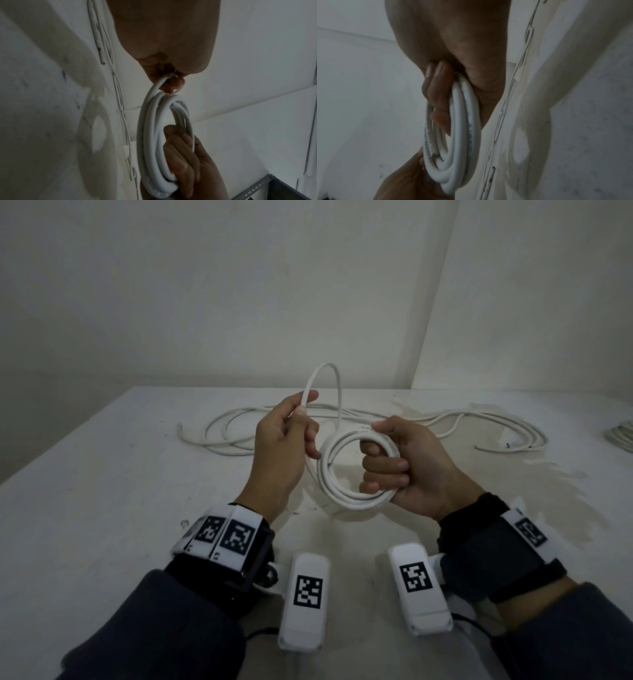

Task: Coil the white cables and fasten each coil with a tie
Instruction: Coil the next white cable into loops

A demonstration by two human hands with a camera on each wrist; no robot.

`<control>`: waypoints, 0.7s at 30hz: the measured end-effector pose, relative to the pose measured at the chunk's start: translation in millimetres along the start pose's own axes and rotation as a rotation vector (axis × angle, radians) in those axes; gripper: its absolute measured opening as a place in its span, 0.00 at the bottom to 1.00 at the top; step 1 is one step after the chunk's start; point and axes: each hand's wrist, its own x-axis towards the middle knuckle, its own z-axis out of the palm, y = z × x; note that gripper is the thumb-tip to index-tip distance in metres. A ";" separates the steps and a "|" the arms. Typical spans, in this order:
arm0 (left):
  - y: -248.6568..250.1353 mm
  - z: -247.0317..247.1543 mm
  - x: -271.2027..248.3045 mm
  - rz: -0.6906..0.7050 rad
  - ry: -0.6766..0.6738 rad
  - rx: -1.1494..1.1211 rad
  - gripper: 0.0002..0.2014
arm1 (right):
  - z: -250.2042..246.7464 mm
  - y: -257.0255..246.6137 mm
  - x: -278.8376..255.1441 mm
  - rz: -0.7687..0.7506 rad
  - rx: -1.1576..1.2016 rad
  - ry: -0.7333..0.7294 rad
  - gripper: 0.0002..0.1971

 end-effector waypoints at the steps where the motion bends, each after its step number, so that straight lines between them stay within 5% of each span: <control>1: -0.1 -0.3 0.0 0.002 -0.005 0.001 0.13 | 0.0 -0.8 -0.8 0.005 -0.009 0.001 0.15; 12: 1.3 11.8 -15.6 -0.158 -0.329 -0.140 0.15 | -0.1 -5.3 -9.3 -0.003 -0.287 0.101 0.19; 16: -0.3 14.5 -17.5 -0.190 -0.358 -0.031 0.14 | 1.4 -3.9 -10.6 -0.080 -0.358 0.201 0.25; 21: 1.3 13.2 -13.7 -0.368 -0.413 -0.162 0.15 | 4.1 -3.0 -11.3 -0.138 -0.450 0.276 0.19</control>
